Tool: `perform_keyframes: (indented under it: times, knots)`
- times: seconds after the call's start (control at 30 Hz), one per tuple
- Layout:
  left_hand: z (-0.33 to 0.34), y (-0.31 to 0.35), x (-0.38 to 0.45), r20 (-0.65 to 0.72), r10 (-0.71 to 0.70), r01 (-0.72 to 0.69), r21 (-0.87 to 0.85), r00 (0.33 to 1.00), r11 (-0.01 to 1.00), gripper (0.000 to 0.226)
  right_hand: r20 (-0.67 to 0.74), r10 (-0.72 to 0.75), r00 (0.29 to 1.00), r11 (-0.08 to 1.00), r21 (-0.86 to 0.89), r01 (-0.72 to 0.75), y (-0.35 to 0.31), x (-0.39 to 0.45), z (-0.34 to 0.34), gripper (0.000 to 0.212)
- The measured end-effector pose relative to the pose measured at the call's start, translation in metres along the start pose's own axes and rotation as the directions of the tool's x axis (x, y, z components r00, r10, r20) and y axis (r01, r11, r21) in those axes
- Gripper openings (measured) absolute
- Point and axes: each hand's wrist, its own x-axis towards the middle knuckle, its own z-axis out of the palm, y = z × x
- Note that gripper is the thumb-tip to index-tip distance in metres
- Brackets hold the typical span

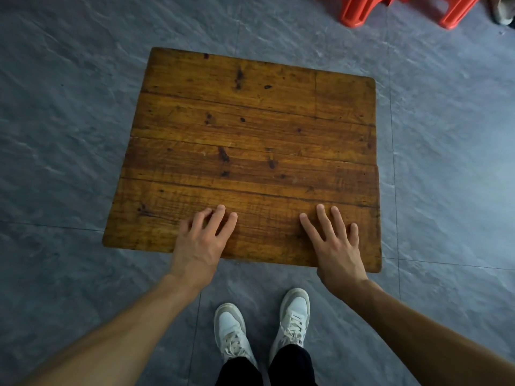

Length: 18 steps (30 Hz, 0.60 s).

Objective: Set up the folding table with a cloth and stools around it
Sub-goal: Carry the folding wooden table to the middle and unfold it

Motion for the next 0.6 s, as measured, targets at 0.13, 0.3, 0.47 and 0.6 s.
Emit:
perform_keyframes:
  times: [0.13, 0.3, 0.47, 0.6]
  knots:
    - [-0.002, 0.005, 0.000, -0.036, -0.009, 0.009, 0.009, 0.999, 1.000, 0.093, 0.002, 0.004, 1.000, 1.000, 0.005, -0.004, 0.005, -0.004, -0.004, 0.120]
    - [0.000, 0.008, -0.001, -0.015, -0.035, 0.035, 0.002, 0.999, 0.999, 0.096, 0.015, 0.008, 1.000, 1.000, 0.026, -0.008, 0.000, -0.002, -0.002, 0.119]
    - [-0.009, 0.012, -0.004, 0.073, -0.060, 0.064, -0.049, 0.996, 0.997, 0.104, 0.056, -0.011, 0.998, 0.998, 0.060, 0.008, 0.002, -0.003, -0.008, 0.118]
    - [-0.029, 0.010, -0.002, 0.208, -0.040, 0.079, -0.182, 0.977, 0.980, 0.094, 0.132, -0.069, 0.989, 0.982, 0.185, 0.044, 0.014, -0.002, -0.034, 0.106]
